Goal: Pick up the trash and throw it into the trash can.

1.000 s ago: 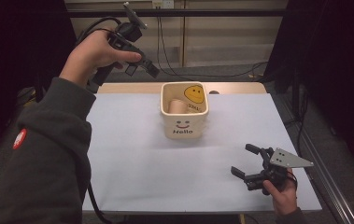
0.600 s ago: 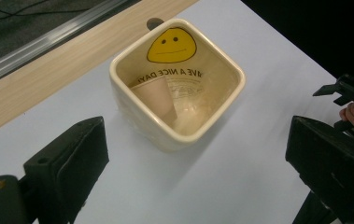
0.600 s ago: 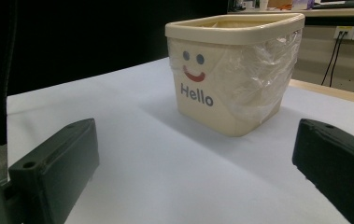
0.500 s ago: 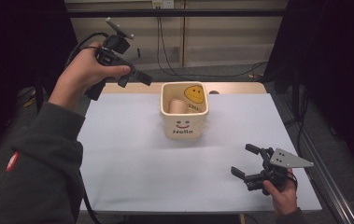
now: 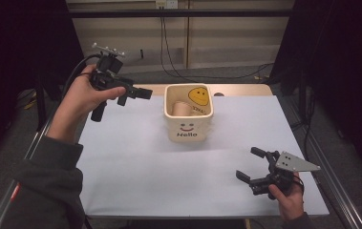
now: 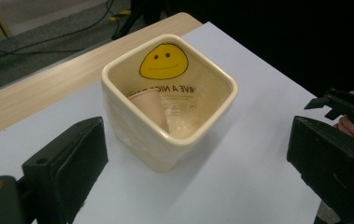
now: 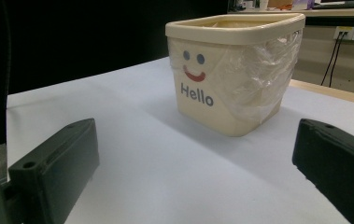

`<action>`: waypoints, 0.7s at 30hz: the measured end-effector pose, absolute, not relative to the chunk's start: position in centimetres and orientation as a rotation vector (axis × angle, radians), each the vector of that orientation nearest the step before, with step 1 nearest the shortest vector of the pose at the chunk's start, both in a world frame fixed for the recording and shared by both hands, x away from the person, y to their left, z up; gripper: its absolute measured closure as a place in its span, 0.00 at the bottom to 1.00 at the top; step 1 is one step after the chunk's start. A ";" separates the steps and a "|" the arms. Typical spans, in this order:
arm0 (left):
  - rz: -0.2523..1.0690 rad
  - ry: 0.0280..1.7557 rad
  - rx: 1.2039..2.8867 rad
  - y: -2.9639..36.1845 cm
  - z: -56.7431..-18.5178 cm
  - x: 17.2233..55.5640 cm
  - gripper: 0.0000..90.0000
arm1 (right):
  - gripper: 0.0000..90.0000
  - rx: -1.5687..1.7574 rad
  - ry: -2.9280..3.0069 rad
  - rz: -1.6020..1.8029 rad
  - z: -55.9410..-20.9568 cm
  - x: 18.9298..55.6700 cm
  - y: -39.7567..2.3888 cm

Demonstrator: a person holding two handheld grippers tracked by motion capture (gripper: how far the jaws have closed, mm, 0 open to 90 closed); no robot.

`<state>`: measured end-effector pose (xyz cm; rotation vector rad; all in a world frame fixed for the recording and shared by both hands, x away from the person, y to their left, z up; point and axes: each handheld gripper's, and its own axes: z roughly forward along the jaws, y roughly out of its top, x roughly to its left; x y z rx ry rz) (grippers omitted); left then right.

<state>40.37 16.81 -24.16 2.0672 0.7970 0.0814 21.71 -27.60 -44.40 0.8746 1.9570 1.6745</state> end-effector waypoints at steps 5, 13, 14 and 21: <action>0.092 0.789 2.024 17.3 -25.6 39.6 0.05 | 0.00 0.871 1.954 1.675 -44.4 21.7 -27.6; 0.134 0.769 1.958 18.2 -28.1 38.0 0.05 | 0.00 0.870 1.952 1.673 -44.4 21.7 -27.7; 0.158 0.759 1.949 18.3 -28.5 37.6 0.04 | 0.00 0.867 1.954 1.678 -44.4 21.7 -27.7; 0.177 0.755 1.917 19.0 -32.0 35.8 0.04 | 0.00 0.869 1.954 1.673 -44.3 21.7 -27.6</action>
